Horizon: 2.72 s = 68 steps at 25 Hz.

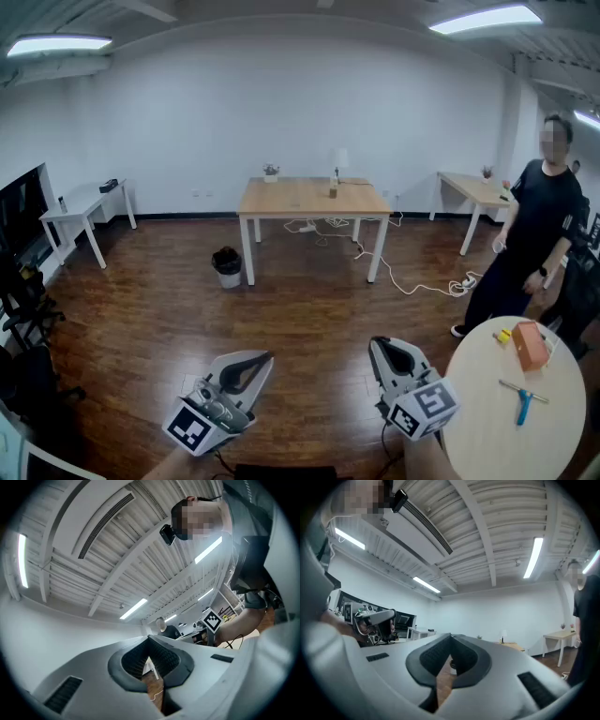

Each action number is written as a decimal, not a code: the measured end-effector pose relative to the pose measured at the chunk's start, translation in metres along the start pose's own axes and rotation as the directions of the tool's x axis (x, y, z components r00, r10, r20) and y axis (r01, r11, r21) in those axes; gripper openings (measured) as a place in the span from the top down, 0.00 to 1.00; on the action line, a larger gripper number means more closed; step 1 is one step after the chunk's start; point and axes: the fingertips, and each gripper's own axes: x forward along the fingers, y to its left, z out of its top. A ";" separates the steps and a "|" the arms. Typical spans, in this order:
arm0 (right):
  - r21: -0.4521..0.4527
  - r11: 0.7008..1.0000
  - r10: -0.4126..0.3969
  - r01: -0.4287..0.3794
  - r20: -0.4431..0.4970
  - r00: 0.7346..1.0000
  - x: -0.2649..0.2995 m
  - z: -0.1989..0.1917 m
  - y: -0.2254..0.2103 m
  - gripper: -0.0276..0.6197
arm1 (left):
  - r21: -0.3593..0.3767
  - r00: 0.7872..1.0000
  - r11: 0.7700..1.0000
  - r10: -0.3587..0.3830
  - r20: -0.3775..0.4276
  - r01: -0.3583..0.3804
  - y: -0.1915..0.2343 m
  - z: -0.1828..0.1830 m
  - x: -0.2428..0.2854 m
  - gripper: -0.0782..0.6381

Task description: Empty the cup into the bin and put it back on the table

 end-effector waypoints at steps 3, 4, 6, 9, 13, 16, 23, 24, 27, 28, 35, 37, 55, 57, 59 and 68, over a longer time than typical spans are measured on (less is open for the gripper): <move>0.001 1.000 0.001 -0.001 -0.001 1.000 -0.001 -0.002 -0.003 0.96 | 0.004 1.000 1.000 -0.002 -0.003 0.002 -0.002 -0.002 0.003 0.90; 0.002 1.000 0.001 -0.001 -0.001 1.000 -0.001 -0.002 -0.005 0.96 | 0.004 1.000 1.000 -0.003 -0.003 0.003 -0.003 -0.002 0.005 0.90; 0.005 1.000 0.000 0.000 0.002 1.000 -0.003 -0.001 -0.009 0.96 | 0.006 1.000 1.000 -0.005 -0.003 0.005 -0.005 -0.003 0.008 0.90; 0.007 1.000 0.005 -0.005 0.007 1.000 -0.003 0.000 -0.014 0.96 | 0.006 1.000 1.000 -0.003 -0.009 0.003 -0.007 -0.005 0.014 0.90; 0.013 1.000 0.018 -0.018 0.014 1.000 -0.005 -0.001 -0.024 0.96 | 0.006 1.000 1.000 0.010 -0.017 -0.010 -0.011 -0.011 0.022 0.90; 0.016 0.999 0.033 -0.034 0.027 0.999 -0.006 0.001 -0.030 0.96 | 0.019 1.000 1.000 0.013 -0.023 -0.012 -0.018 -0.014 0.029 0.90; 0.022 0.998 0.064 -0.064 0.035 0.997 0.001 -0.003 -0.045 0.96 | 0.032 0.999 0.999 0.035 -0.038 -0.034 -0.022 -0.023 0.040 0.90; 0.023 0.997 0.066 -0.067 0.033 0.997 0.003 -0.004 -0.046 0.96 | 0.034 0.999 0.999 0.035 -0.041 -0.034 -0.021 -0.025 0.041 0.90; 0.023 0.997 0.067 -0.068 0.033 0.997 0.015 -0.004 -0.051 0.96 | 0.032 0.999 0.999 0.033 -0.036 -0.032 -0.010 -0.029 0.045 0.90; 0.021 0.998 0.065 -0.065 0.033 0.997 0.021 -0.003 -0.053 0.96 | 0.025 0.999 0.999 0.031 -0.030 -0.030 -0.006 -0.032 0.048 0.90; 0.016 0.999 0.047 -0.047 0.016 0.999 0.074 -0.015 -0.068 0.96 | 0.007 1.000 1.000 0.019 -0.015 -0.019 0.045 -0.066 0.059 0.90; 0.013 0.999 0.037 -0.037 0.014 0.999 0.094 -0.014 -0.069 0.96 | -0.004 1.000 1.000 0.015 -0.009 -0.015 0.067 -0.074 0.061 0.90; 0.008 1.000 0.030 -0.030 -0.025 0.999 0.247 -0.027 -0.079 0.96 | -0.047 1.000 0.999 0.003 -0.031 -0.004 0.203 -0.147 0.064 0.90; 0.012 0.999 0.038 -0.037 -0.027 0.999 0.262 -0.030 -0.082 0.96 | -0.054 0.999 0.998 0.017 -0.035 -0.018 0.216 -0.157 0.067 0.90; 0.015 0.999 0.048 -0.047 -0.031 0.998 0.276 -0.033 -0.088 0.96 | -0.057 0.999 0.998 0.026 -0.039 -0.029 0.227 -0.166 0.071 0.90; 0.016 0.996 0.085 -0.085 -0.007 0.996 0.344 -0.042 -0.143 0.96 | -0.035 0.997 0.998 0.049 -0.053 -0.051 0.282 -0.212 0.123 0.90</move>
